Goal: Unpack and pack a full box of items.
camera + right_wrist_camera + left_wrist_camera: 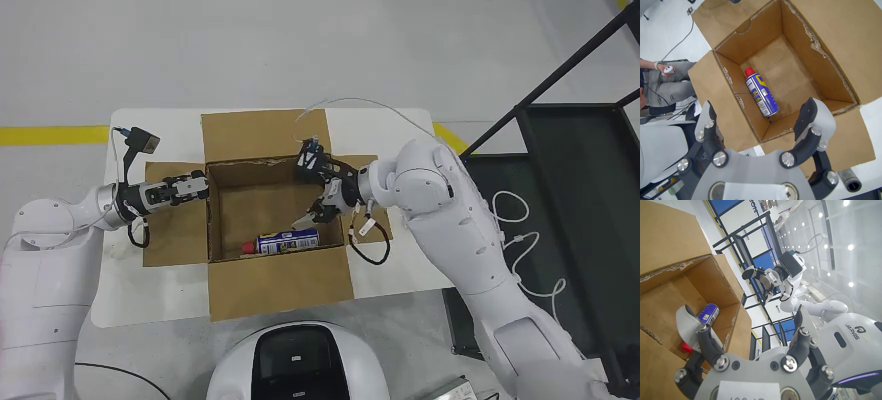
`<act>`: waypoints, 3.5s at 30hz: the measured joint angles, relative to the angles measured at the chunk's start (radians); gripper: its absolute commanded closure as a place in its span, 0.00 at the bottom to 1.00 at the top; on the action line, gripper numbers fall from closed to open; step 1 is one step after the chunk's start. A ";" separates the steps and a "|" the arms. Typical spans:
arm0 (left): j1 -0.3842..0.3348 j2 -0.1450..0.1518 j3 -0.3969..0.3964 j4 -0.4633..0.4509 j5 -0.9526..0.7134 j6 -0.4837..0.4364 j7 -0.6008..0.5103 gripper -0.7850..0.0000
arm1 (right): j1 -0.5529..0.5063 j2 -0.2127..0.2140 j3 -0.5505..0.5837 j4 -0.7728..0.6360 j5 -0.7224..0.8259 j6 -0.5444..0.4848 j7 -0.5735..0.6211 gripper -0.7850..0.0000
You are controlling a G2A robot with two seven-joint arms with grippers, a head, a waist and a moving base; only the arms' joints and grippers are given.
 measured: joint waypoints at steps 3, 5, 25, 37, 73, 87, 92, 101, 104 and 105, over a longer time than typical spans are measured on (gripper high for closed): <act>0.000 0.000 0.000 0.000 0.000 0.000 0.000 0.00 | 0.016 0.001 -0.018 0.023 -0.002 -0.014 -0.016 0.00; 0.000 0.000 0.000 0.000 0.000 0.000 0.000 0.00 | 0.014 0.001 -0.016 0.021 -0.001 -0.012 -0.014 0.00; 0.044 0.045 -0.163 -0.001 0.028 0.003 0.012 0.00 | 0.013 0.001 -0.017 0.020 -0.002 -0.012 -0.015 0.00; 0.054 0.048 -0.167 0.002 0.008 0.002 0.011 0.00 | 0.249 -0.058 -0.368 0.267 -0.171 -0.068 -0.070 0.00; 0.054 0.048 -0.167 0.002 0.008 0.002 0.011 0.00 | 0.400 -0.257 -0.695 0.708 -0.171 -0.121 -0.263 0.00; 0.054 0.048 -0.167 0.002 0.008 0.002 0.011 0.00 | 0.452 -0.399 -0.788 0.988 -0.179 -0.132 -0.298 0.00; 0.054 0.048 -0.167 0.002 0.008 0.002 0.011 0.00 | 0.461 -0.439 -0.800 1.074 -0.179 -0.144 -0.314 0.73; 0.054 0.048 -0.167 0.002 0.008 0.002 0.011 0.00 | 0.472 -0.492 -0.809 1.185 -0.176 -0.171 -0.322 1.00; 0.054 0.048 -0.167 0.002 0.008 0.002 0.011 0.00 | 0.483 -0.502 -0.806 1.206 -0.176 -0.187 -0.330 1.00; 0.054 0.048 -0.167 0.002 0.008 0.002 0.011 0.00 | 0.487 -0.504 -0.804 1.210 -0.176 -0.191 -0.334 1.00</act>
